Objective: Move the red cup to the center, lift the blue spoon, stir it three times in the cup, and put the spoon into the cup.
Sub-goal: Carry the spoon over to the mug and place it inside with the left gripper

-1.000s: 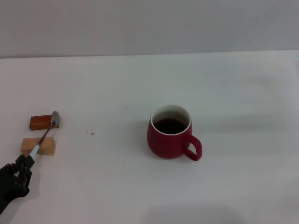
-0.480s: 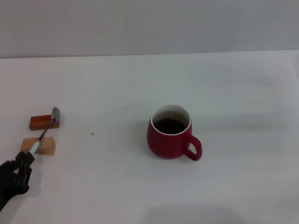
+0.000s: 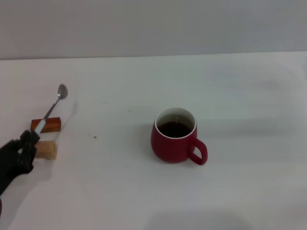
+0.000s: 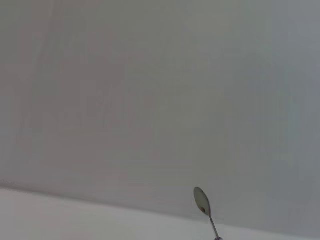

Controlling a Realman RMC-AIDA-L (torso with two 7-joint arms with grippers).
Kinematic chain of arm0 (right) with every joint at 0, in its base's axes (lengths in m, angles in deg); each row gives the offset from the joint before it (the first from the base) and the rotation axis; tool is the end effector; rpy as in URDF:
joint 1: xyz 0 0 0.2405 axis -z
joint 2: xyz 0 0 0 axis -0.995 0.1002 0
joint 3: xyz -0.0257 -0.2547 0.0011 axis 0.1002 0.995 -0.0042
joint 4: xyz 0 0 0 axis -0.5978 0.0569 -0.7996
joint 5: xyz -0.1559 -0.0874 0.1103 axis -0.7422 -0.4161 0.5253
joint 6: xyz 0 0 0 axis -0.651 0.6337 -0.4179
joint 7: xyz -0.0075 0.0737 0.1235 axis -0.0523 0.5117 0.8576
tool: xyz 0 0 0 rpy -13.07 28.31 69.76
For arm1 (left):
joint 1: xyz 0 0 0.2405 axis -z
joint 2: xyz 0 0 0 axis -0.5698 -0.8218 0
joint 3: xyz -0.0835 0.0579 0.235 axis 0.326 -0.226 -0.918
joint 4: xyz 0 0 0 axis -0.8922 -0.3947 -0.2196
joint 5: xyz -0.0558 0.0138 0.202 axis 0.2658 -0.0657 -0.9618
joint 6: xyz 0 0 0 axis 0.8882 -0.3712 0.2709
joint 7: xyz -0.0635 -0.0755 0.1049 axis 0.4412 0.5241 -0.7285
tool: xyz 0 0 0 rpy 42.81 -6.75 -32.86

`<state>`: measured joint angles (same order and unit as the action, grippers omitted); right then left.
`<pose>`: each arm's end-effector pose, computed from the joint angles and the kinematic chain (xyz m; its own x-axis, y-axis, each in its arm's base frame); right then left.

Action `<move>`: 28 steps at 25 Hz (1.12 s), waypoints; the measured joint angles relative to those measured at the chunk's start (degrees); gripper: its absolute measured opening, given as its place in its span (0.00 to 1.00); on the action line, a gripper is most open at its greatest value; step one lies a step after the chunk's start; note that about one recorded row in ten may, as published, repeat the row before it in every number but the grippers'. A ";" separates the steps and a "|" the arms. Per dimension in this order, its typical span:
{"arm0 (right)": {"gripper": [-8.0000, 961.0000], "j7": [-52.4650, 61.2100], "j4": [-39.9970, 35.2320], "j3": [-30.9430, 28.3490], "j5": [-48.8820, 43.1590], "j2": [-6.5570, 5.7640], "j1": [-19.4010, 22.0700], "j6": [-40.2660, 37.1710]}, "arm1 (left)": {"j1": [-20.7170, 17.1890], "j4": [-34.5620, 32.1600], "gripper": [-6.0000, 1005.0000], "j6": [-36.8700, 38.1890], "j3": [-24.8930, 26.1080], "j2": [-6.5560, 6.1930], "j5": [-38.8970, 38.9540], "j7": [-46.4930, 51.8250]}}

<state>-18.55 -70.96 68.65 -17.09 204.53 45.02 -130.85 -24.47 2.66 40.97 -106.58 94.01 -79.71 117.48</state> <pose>0.3171 0.4257 0.0951 0.8081 0.1393 -0.5723 -0.5814 0.0326 -0.8130 -0.3708 0.2333 -0.0083 0.4905 0.1484 0.8587 0.8394 -0.3454 -0.4198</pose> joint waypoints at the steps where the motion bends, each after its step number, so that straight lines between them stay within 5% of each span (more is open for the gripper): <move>1: 0.53 0.00 0.05 0.00 0.00 0.02 0.14 -0.08 | 0.47 -0.63 0.14 -0.10 0.01 -0.18 0.00 0.73; 12: 0.53 0.00 1.05 0.00 -0.01 0.31 1.74 -0.38 | 6.35 -7.26 0.14 -2.64 -0.27 -3.18 -3.06 12.38; 24: 0.53 0.00 1.31 0.00 0.23 0.35 2.61 -0.42 | 8.69 -23.76 0.14 -6.03 1.38 -7.03 -20.38 37.37; 28: 0.53 0.00 1.38 0.00 0.25 0.37 2.59 -0.42 | 9.58 -27.39 0.14 -5.78 4.66 -7.24 -26.95 42.97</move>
<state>-18.55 -69.59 68.65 -16.83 204.90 47.61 -131.27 -14.88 -24.72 35.19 -101.92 86.77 -106.66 160.45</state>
